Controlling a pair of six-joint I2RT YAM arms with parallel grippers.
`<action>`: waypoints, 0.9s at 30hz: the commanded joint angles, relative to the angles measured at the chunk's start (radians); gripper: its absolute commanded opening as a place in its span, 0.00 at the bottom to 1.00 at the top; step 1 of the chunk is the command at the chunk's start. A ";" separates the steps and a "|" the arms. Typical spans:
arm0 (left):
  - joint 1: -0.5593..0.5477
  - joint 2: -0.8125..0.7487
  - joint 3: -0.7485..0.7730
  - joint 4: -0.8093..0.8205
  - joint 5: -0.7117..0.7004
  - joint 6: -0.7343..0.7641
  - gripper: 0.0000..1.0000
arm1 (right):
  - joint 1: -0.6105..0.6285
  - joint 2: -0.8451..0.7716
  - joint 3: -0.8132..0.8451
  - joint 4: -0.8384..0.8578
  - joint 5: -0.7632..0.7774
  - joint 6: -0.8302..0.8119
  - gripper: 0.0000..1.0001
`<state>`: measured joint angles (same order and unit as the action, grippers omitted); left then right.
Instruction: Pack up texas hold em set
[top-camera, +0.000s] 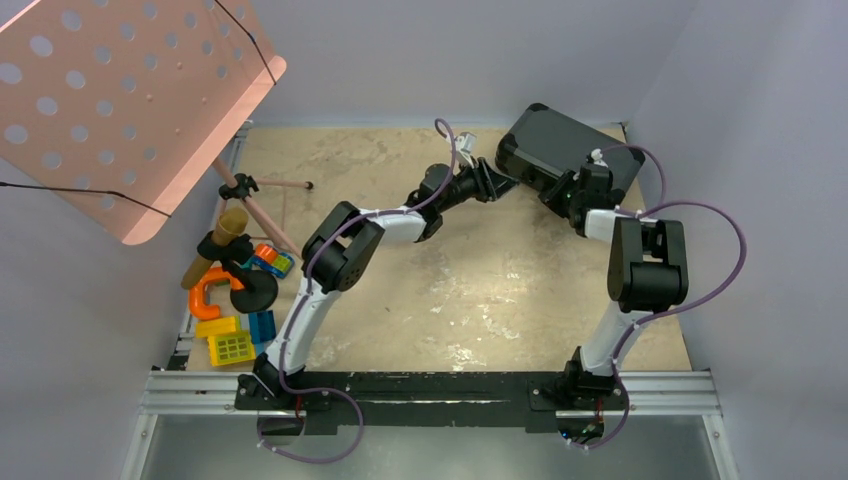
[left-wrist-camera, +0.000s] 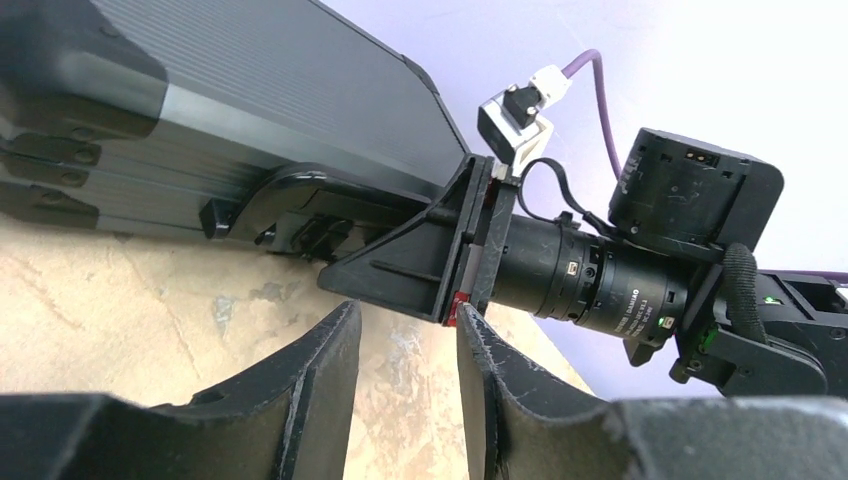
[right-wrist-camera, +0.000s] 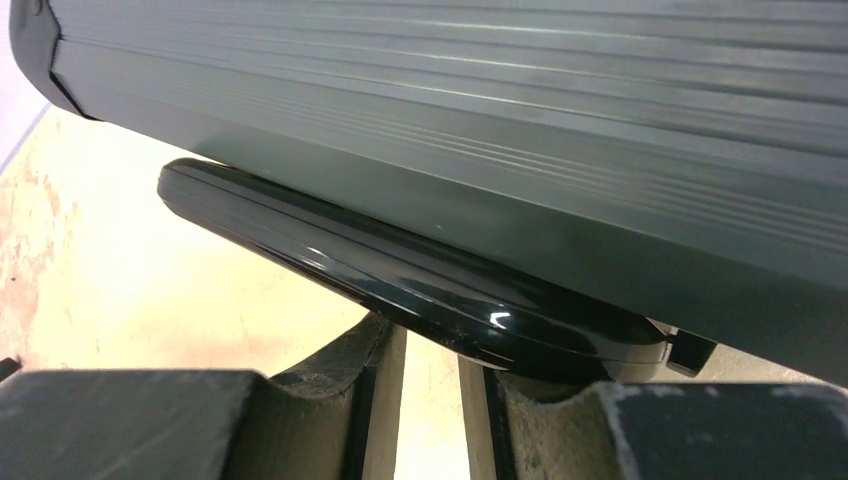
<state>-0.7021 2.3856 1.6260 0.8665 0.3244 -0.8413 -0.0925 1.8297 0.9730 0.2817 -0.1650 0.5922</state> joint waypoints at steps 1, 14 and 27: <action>0.019 -0.066 -0.041 0.098 0.021 0.033 0.44 | -0.006 -0.025 0.018 0.322 0.067 -0.011 0.28; 0.033 -0.071 -0.084 0.133 0.030 0.020 0.43 | -0.006 -0.066 0.026 0.439 0.162 -0.017 0.24; 0.036 -0.068 -0.106 0.149 0.034 0.013 0.42 | -0.013 -0.128 0.029 0.467 0.223 -0.026 0.23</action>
<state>-0.6743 2.3745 1.5372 0.9382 0.3450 -0.8448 -0.0704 1.8225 0.9253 0.4129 -0.0875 0.5980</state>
